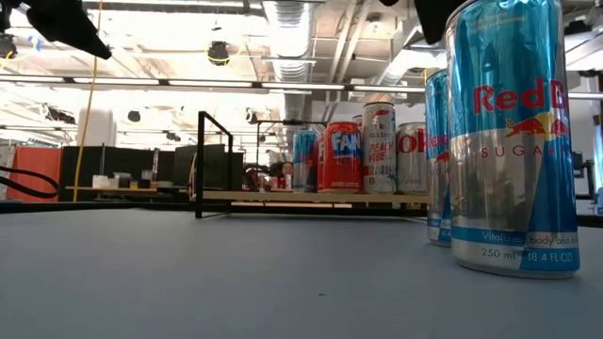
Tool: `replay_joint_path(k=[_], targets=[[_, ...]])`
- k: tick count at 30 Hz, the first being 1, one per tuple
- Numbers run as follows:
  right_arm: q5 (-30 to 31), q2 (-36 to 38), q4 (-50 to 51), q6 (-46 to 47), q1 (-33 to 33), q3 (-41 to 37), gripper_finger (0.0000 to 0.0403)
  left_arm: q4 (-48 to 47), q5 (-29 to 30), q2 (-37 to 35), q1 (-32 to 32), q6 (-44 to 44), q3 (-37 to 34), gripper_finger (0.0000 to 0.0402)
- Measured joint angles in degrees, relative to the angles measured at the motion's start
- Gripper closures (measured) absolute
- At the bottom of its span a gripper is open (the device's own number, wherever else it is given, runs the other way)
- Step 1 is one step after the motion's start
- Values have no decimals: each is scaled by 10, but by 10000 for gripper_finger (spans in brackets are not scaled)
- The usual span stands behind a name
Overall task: Place canned beverage on shelf
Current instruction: Put the top blue soda can on the shelf aligned with the other blue soda can
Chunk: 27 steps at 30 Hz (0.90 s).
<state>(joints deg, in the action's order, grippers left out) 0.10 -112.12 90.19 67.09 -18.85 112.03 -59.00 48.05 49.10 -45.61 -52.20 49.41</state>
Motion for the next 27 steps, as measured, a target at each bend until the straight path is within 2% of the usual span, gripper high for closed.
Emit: replay_joint_path(k=[8,14,22,27], targets=[[13,0,-2,12,-3,0,132,-1,4,0,0,6,0,90],[16,0,-13,18,-10,-57,132,-2,-3,0,0,5,0,90],[5,2,-38,-4,-9,-63,132,-2,-2,0,0,5,0,90],[65,45,-38,45,-20,-64,132,-2,-1,0,0,5,0,90]])
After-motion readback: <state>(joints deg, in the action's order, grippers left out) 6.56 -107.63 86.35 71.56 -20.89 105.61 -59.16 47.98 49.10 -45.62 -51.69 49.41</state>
